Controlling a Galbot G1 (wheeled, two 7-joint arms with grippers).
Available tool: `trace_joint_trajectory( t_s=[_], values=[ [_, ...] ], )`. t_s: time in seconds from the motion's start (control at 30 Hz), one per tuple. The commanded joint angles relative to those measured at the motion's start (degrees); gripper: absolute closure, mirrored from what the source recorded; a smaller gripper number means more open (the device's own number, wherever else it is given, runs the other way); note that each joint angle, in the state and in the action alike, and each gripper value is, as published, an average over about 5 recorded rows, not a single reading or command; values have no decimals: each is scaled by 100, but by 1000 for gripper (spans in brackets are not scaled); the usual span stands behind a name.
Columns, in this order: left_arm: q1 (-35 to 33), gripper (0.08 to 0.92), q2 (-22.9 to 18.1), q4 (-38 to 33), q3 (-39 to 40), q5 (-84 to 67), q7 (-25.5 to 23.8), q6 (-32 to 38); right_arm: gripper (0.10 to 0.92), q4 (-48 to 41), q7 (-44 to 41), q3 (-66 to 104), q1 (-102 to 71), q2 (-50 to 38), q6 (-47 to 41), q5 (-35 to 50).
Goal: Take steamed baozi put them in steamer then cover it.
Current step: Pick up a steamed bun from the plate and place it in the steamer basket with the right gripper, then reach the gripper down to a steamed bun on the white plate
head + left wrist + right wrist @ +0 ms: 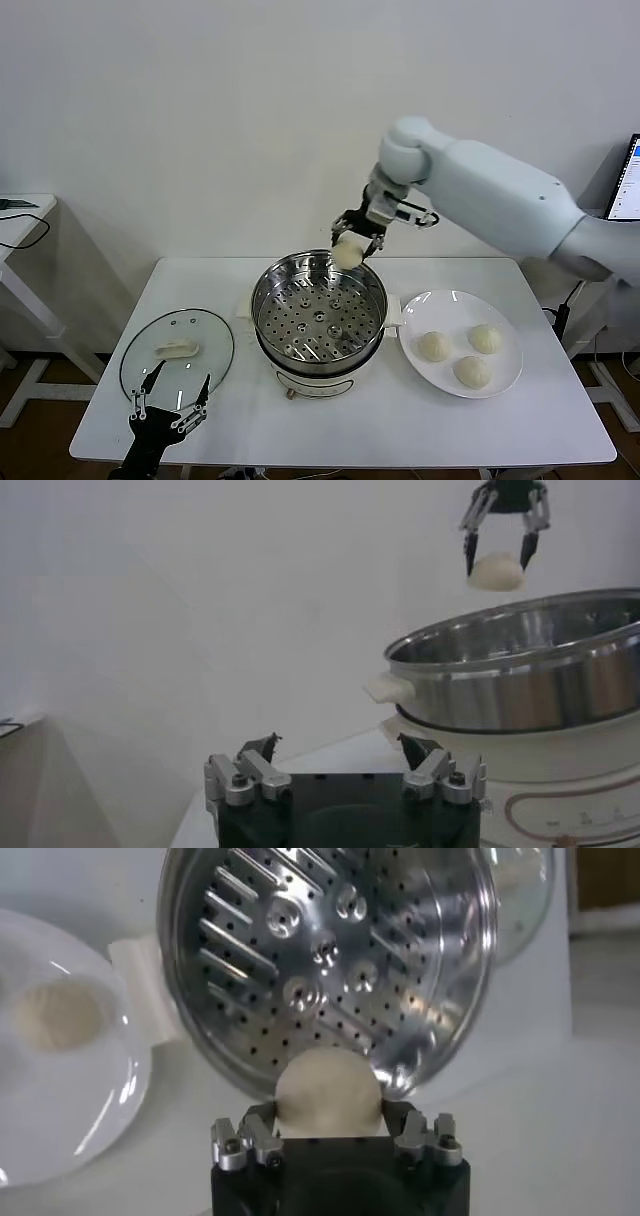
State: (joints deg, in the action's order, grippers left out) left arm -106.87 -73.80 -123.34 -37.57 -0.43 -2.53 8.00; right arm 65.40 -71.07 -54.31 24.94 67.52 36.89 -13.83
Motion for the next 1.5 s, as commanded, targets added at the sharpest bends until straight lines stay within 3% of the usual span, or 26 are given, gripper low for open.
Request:
trace_joint_trajectory(
  t_s=[0.03,0.73,0.93,1.1,1.27,1.4,1.5],
  values=[
    [-1,177,8,29,-14,7,20,38,321,-453,40,-121,-414,763,448,-691],
    [2,177,60,24,-15,-146,27,195,316,-1448,147,124,-819,1437,789,-1462],
    [11,177,71,8,-2,-147,30,184,239,-1193,177,168,-714,1284,753,-1267],
    [21,177,81,-14,-1,-147,36,157,204,-390,-177,52,-244,584,-148,140],
    [39,177,109,15,5,-145,41,157,203,238,-301,-335,633,-713,-2076,2114],
    [69,177,136,44,30,-144,42,171,203,322,-232,-895,1269,-1742,-3533,3168],
    [104,177,155,65,67,-142,41,181,203,304,-243,-1444,1467,-2311,-4113,3681]
  ],
)
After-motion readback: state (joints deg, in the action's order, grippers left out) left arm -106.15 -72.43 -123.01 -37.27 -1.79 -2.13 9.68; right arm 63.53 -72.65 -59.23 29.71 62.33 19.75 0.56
